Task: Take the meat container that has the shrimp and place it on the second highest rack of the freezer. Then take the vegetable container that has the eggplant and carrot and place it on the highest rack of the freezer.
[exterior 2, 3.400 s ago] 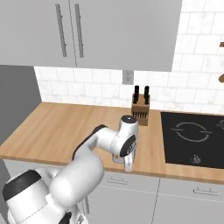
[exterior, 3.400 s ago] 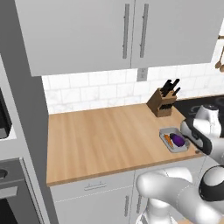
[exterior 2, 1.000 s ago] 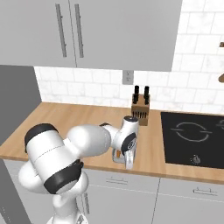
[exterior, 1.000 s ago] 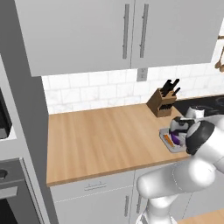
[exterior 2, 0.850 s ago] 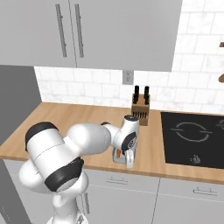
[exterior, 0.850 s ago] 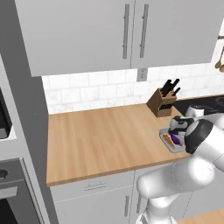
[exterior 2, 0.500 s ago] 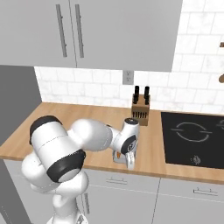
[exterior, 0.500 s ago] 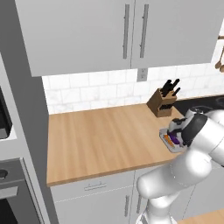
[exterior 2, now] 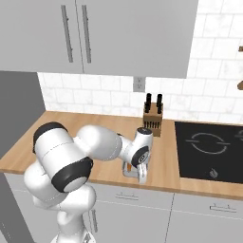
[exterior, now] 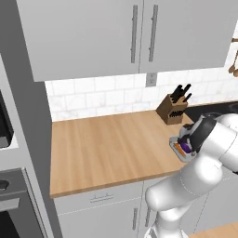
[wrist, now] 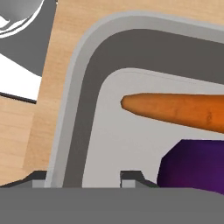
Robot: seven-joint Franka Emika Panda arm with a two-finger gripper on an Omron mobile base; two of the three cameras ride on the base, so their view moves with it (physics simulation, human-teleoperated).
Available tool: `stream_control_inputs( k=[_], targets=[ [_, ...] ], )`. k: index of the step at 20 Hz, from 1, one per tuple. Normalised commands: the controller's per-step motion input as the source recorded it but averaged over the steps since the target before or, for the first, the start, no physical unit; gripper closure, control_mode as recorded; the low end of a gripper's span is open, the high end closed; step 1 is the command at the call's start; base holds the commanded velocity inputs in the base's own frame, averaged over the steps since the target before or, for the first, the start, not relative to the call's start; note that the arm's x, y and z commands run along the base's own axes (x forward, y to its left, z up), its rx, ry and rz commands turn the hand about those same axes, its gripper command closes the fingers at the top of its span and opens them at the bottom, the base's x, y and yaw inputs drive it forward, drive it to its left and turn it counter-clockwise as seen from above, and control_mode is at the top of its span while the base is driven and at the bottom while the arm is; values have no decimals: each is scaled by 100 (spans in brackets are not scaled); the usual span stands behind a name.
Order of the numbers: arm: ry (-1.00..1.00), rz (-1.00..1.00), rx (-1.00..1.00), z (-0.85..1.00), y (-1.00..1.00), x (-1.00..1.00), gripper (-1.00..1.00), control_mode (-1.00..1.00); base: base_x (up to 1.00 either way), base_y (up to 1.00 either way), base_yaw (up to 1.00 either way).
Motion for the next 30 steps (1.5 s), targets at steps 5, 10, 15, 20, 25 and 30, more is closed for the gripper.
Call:
stream_control_inputs(
  k=[5,10,15,20,25,30],
  targets=[
    [0,0,0,0,0,0,-100,-100,0,0,0],
    [0,0,0,0,0,0,100,-100,0,0,0],
    [1,0,1,0,0,-2,100,-100,0,0,0],
    [3,0,0,-28,2,-5,100,-100,0,0,0],
    [4,0,0,-53,10,-4,100,-100,0,0,0],
    [5,0,0,-62,11,-2,100,-100,0,0,0]
  ],
)
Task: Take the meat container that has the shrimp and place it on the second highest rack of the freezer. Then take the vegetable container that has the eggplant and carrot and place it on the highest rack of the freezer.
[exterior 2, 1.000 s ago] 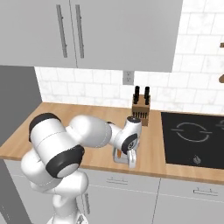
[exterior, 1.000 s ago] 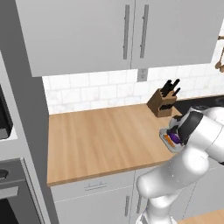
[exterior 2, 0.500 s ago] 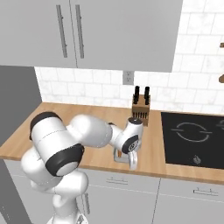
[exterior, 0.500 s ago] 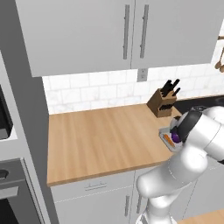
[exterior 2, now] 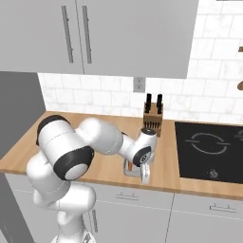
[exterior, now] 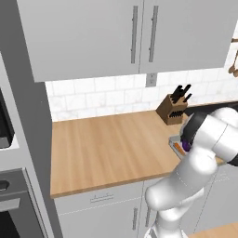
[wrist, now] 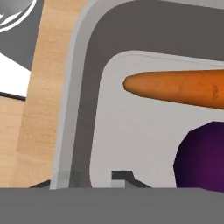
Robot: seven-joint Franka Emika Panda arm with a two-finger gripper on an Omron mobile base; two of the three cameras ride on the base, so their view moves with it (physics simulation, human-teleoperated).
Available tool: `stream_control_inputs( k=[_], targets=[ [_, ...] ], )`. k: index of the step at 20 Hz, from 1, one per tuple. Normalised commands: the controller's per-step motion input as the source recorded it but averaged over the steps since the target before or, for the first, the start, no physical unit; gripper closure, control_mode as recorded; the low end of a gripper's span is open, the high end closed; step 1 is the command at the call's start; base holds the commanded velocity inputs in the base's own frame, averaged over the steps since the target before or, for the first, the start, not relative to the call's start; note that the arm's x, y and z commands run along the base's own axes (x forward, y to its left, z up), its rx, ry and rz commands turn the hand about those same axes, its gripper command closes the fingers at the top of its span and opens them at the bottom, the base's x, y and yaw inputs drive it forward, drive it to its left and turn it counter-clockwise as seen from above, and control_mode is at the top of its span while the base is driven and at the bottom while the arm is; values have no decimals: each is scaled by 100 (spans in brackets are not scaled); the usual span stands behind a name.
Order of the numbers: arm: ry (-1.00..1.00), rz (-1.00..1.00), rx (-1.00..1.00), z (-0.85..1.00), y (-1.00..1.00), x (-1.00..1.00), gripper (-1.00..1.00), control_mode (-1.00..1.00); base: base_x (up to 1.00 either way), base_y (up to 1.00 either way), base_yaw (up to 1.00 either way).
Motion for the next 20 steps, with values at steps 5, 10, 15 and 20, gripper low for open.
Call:
stream_control_inputs(
  k=[5,10,15,20],
  targets=[
    [-1,1,0,-3,4,-19,100,-100,0,0,0],
    [-6,0,1,60,15,-45,100,-100,0,0,0],
    [0,0,0,86,52,-40,100,-100,0,0,0],
    [0,-2,0,66,57,-31,100,-100,0,0,0]
  ],
)
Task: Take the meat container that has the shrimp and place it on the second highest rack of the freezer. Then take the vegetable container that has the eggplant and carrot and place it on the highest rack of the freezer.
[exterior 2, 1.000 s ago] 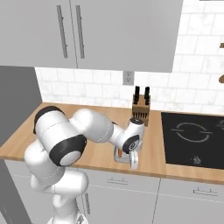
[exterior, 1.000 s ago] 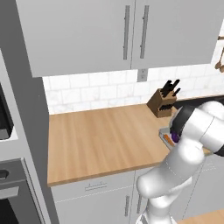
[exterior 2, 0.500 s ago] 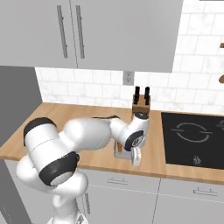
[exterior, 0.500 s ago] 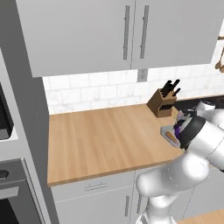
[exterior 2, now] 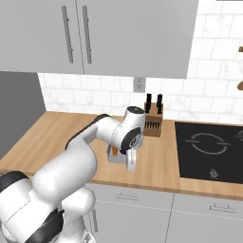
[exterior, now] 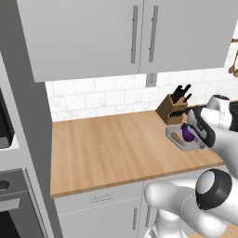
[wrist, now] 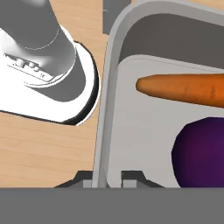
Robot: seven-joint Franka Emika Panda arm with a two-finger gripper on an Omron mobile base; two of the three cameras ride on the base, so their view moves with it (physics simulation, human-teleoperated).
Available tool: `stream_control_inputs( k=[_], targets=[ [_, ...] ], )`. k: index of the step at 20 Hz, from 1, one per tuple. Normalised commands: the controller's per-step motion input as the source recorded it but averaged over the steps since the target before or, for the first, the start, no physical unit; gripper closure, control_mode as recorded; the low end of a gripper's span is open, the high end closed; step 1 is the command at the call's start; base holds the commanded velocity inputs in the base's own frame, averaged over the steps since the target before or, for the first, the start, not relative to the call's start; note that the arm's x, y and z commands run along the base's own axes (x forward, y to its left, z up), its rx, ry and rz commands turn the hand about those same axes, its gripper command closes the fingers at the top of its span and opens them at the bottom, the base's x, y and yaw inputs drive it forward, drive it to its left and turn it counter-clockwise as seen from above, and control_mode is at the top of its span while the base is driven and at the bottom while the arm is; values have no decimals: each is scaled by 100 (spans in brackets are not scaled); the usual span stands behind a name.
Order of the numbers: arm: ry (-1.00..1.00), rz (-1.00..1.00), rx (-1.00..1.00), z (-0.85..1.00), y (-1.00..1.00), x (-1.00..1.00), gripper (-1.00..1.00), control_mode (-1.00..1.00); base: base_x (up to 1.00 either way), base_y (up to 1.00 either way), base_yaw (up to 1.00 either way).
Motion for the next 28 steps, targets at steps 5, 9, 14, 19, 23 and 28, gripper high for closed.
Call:
stream_control_inputs(
  k=[5,9,14,19,23,28],
  targets=[
    [0,-6,0,54,67,-40,100,-100,0,0,0],
    [0,-4,0,74,46,-33,100,-100,0,0,0],
    [0,0,0,68,29,-31,100,-100,0,0,0],
    [0,0,0,55,10,-38,100,-100,0,0,0],
    [0,0,0,32,0,-28,100,-100,0,0,0],
    [0,0,0,17,32,-28,100,-100,0,0,0]
  ],
)
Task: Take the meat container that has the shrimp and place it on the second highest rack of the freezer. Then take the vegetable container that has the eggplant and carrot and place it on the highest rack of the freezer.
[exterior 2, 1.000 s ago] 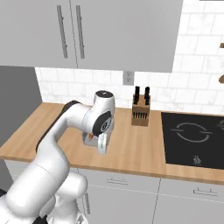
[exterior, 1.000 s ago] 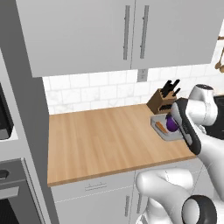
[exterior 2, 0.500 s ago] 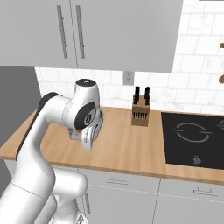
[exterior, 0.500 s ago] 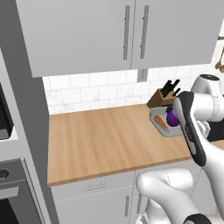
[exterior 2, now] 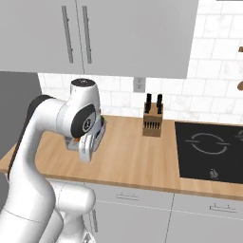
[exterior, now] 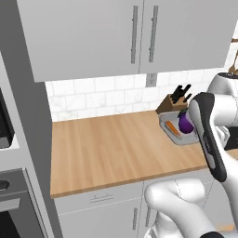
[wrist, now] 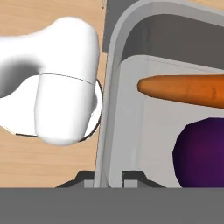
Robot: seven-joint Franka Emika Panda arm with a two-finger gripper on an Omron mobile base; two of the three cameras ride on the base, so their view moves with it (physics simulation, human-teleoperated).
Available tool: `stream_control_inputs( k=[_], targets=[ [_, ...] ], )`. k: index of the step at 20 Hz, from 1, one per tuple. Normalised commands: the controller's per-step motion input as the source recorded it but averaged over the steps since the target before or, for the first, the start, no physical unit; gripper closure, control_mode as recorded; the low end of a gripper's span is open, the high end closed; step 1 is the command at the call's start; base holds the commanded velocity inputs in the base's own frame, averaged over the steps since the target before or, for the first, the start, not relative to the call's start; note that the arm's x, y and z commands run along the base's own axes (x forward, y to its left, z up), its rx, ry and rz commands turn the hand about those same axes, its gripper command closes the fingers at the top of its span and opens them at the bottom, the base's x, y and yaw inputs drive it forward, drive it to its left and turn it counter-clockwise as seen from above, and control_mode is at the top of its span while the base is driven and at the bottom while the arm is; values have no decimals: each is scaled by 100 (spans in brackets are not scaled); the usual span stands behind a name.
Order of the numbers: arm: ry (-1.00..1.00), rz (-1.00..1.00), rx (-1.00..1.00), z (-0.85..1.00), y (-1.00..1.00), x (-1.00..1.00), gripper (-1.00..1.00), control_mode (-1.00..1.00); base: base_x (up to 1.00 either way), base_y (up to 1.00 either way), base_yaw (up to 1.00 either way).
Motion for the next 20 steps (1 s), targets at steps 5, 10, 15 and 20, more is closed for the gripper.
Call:
stream_control_inputs(
  k=[5,10,15,20],
  targets=[
    [0,0,0,3,66,-19,100,-100,0,0,0],
    [0,0,0,9,27,-22,100,-100,0,0,0],
    [0,0,0,7,8,-6,100,-100,0,0,0],
    [0,0,0,6,0,-1,100,-100,0,0,0]
  ],
)
